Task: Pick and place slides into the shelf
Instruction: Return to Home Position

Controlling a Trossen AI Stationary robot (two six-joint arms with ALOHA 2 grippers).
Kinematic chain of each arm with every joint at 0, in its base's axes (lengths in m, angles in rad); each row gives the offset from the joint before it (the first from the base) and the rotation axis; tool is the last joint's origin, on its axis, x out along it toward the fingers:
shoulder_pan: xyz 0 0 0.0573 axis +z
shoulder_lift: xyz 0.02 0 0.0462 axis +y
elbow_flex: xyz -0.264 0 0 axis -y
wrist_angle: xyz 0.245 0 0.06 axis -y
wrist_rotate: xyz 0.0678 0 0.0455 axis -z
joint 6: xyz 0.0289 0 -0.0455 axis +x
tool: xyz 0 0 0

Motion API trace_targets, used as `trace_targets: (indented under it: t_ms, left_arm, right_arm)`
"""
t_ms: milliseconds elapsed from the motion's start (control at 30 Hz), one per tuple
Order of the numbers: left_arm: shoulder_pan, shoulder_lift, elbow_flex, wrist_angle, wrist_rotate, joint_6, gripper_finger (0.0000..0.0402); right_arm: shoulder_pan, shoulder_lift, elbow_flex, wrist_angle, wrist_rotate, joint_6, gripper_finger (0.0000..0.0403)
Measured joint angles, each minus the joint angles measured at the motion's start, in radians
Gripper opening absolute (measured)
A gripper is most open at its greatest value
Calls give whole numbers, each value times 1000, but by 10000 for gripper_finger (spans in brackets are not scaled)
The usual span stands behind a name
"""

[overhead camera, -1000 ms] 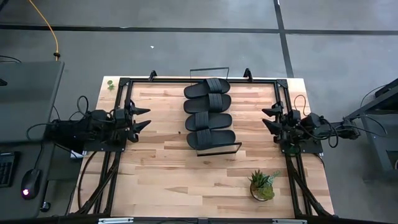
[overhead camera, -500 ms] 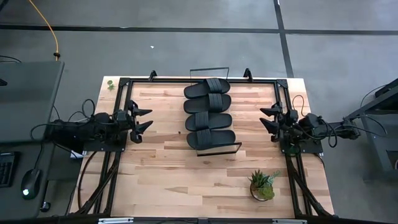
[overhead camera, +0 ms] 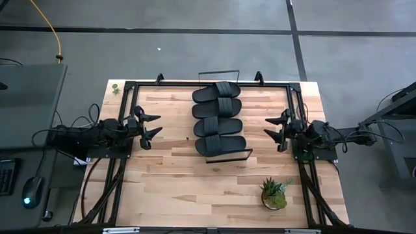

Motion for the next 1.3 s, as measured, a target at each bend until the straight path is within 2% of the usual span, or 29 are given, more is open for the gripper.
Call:
trace_targets:
  t_ms: [133, 233, 500, 767, 1033, 1300]
  left_arm:
    - [0, 0, 0, -7, -1, 11, 229]
    - [0, 0, 0, -44, -2, 16, 229]
    - [0, 0, 0, -43, 1, 32, 229]
    - [0, 0, 0, -56, 122, 80, 228]
    - [0, 1, 0, -59, 140, 92, 227]
    - [0, 30, 1, -62, 143, 99, 228]
  right_arm:
    - [0, 0, 0, -81, 65, 14, 216]
    - [0, 4, 1, -131, 69, 11, 216]
    - [0, 8, 2, -146, -40, -65, 216]
    - [0, 11, 2, -159, -123, -90, 216]
    - [0, 19, 2, -160, -127, -97, 216]
    - [0, 114, 3, -161, -127, -105, 216]
